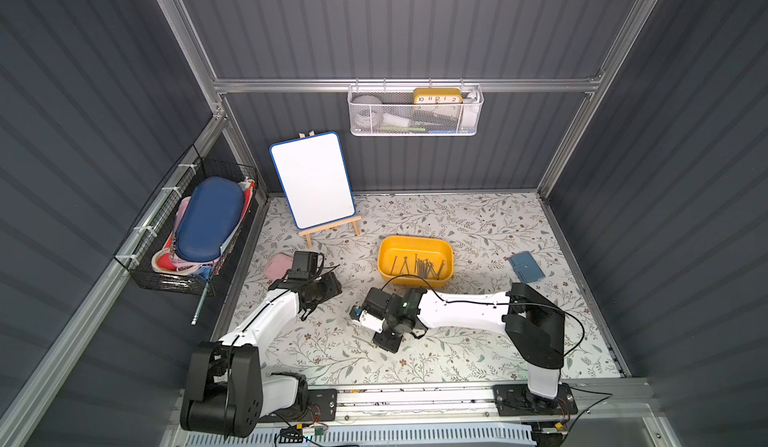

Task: Put the nails on the desktop into the storage box
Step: Pick up the nail from the center of the board.

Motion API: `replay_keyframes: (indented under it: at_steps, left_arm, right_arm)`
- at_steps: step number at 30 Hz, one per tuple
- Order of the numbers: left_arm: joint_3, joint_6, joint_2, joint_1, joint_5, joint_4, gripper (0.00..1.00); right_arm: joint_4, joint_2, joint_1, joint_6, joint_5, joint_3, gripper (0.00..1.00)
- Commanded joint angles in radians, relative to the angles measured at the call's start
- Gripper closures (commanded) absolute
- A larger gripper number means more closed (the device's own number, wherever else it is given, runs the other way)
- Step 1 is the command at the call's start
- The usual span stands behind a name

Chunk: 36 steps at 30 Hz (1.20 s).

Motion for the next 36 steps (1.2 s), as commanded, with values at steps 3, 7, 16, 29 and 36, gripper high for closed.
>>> replay_keyframes:
  at_steps: [3, 7, 16, 29, 36]
  left_arm:
    - [-0.016, 0.019, 0.000, -0.002, 0.009, -0.004, 0.35]
    - [-0.017, 0.021, 0.002, -0.003, 0.008, -0.003, 0.35]
    - [-0.019, 0.023, 0.003, -0.003, 0.007, 0.001, 0.35]
    - [-0.017, 0.024, 0.010, -0.002, 0.010, 0.002, 0.36]
    - [-0.018, 0.027, 0.014, -0.002, 0.009, 0.001, 0.36]
  right_arm:
    - [-0.031, 0.054, 0.011, -0.034, 0.022, 0.045, 0.64]
    - [-0.032, 0.086, 0.009, -0.039, 0.045, 0.060, 0.66]
    - [-0.053, 0.153, 0.010, -0.050, 0.048, 0.109, 0.72]
    - [-0.095, 0.203, -0.029, 0.020, 0.107, 0.162, 1.00]
    - [-0.070, -0.011, -0.183, 0.176, 0.072, 0.176, 1.00]
